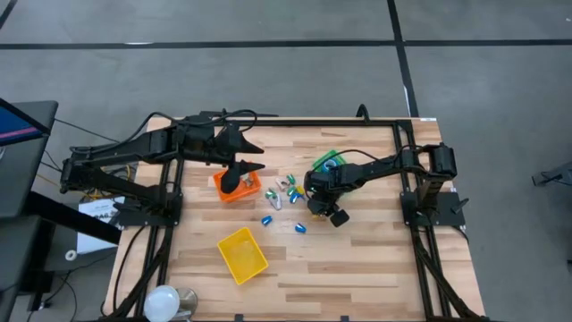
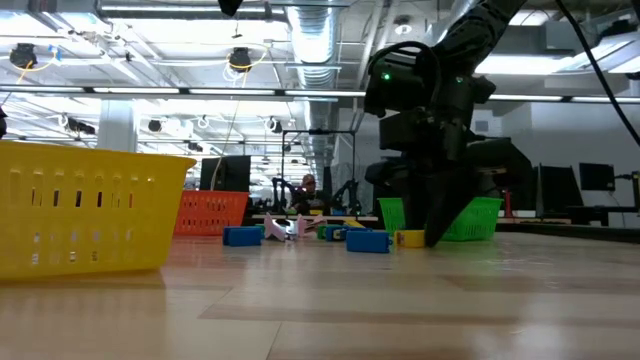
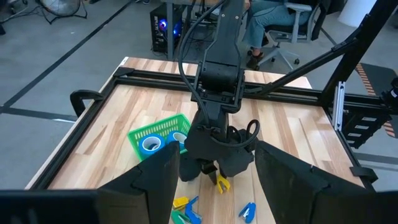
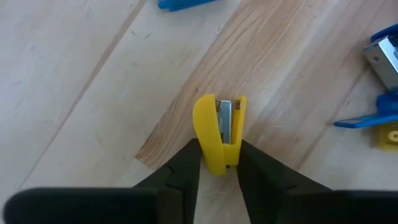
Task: Pick and place Stapler, Stapler remover, tape
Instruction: Put the yellow stapler into the yellow basket
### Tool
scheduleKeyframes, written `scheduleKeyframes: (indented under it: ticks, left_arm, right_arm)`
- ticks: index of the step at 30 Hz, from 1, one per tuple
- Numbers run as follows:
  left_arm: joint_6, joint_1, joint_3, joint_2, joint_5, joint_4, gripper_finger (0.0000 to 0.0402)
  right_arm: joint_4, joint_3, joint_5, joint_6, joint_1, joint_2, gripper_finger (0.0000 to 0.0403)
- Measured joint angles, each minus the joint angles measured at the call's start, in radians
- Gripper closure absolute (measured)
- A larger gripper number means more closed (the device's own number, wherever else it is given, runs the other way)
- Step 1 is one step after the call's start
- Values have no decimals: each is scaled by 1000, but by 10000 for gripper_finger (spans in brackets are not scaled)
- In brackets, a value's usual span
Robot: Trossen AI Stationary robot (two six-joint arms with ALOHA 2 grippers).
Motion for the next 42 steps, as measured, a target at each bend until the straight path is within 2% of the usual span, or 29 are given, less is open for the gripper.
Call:
scheduleKeyframes:
  ticks: [6,13,24,33,42]
  left_arm:
    - [0,0,0,0,0,6,202]
    - [0,0,0,0,0,10,202]
    - [0,0,0,0,0,33,202]
    - [0,0,0,0,0,44,202]
    - [2,0,0,0,0,51,202]
  right_arm:
    - [0,0,0,0,1,0,334]
    - [-58,35,0,0,1,2,340]
    - [-171,240,79,10,-33,2,341]
    - [-302,450,81,76,-100,-3,341]
    - [-343,517,82,104,-131,-128,341]
